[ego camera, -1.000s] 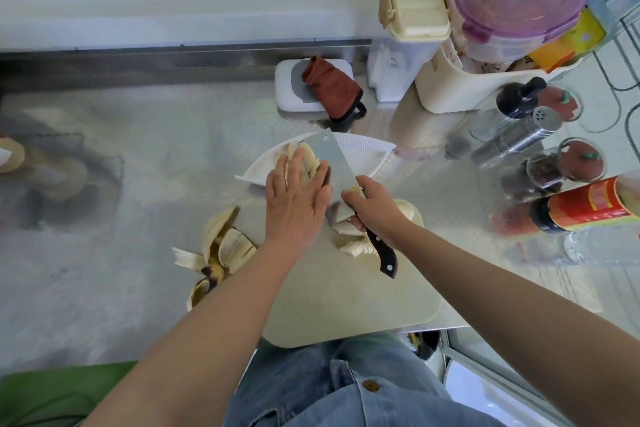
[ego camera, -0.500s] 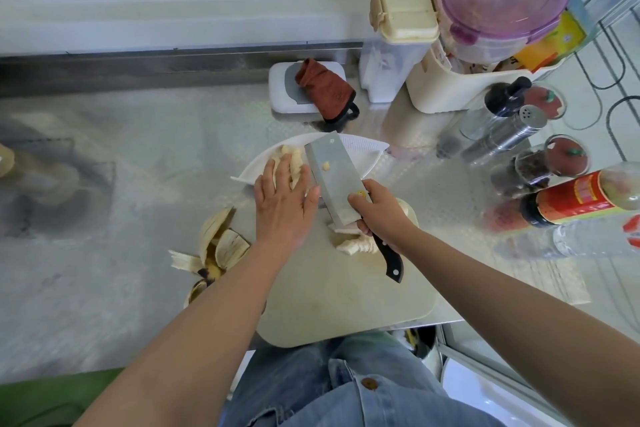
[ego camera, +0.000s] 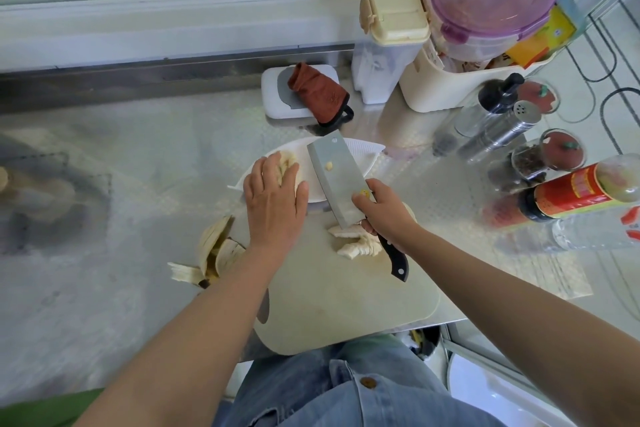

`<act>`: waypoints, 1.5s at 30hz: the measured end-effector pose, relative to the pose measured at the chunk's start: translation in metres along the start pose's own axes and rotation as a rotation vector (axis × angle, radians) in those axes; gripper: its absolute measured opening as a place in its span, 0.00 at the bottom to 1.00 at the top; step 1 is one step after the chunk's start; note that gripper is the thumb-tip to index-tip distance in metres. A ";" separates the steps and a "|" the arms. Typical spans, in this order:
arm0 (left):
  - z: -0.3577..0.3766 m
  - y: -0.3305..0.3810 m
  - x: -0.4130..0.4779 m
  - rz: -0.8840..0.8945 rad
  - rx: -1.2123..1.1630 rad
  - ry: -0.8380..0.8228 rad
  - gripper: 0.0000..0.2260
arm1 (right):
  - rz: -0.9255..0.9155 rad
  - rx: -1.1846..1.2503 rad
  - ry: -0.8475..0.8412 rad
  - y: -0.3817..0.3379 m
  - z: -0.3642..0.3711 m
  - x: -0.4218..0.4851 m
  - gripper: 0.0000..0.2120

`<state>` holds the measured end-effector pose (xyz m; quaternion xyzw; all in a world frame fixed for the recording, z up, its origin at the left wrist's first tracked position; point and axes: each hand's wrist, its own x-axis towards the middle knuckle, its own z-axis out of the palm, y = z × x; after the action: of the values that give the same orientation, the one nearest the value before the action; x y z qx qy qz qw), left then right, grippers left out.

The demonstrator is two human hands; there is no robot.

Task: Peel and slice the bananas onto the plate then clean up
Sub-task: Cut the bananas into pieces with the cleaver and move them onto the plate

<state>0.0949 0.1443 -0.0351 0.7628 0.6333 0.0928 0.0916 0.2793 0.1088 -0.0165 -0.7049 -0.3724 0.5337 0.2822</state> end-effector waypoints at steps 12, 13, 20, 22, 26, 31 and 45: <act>0.001 0.004 -0.003 0.116 -0.019 0.039 0.20 | -0.043 -0.042 -0.055 -0.004 -0.002 0.003 0.09; 0.002 0.009 0.000 0.144 -0.028 0.025 0.20 | -0.044 -0.042 -0.065 -0.005 -0.001 0.003 0.09; 0.009 0.013 0.008 0.077 0.026 -0.024 0.23 | -0.035 -0.026 -0.091 -0.009 0.001 0.004 0.10; 0.008 0.009 0.010 0.023 0.036 -0.033 0.26 | -0.029 -0.022 -0.091 -0.009 -0.001 0.004 0.10; 0.007 0.003 0.013 -0.009 0.082 -0.115 0.26 | -0.025 -0.055 -0.079 -0.007 -0.007 0.003 0.10; 0.010 0.003 0.015 0.036 0.100 -0.136 0.23 | -0.021 -0.056 -0.055 -0.003 -0.014 0.004 0.11; 0.006 0.011 -0.004 -0.059 -0.100 0.051 0.07 | -0.069 -0.043 -0.045 0.005 -0.025 -0.004 0.10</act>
<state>0.1061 0.1381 -0.0378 0.7357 0.6522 0.1407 0.1161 0.3036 0.1025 -0.0117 -0.6853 -0.4142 0.5314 0.2766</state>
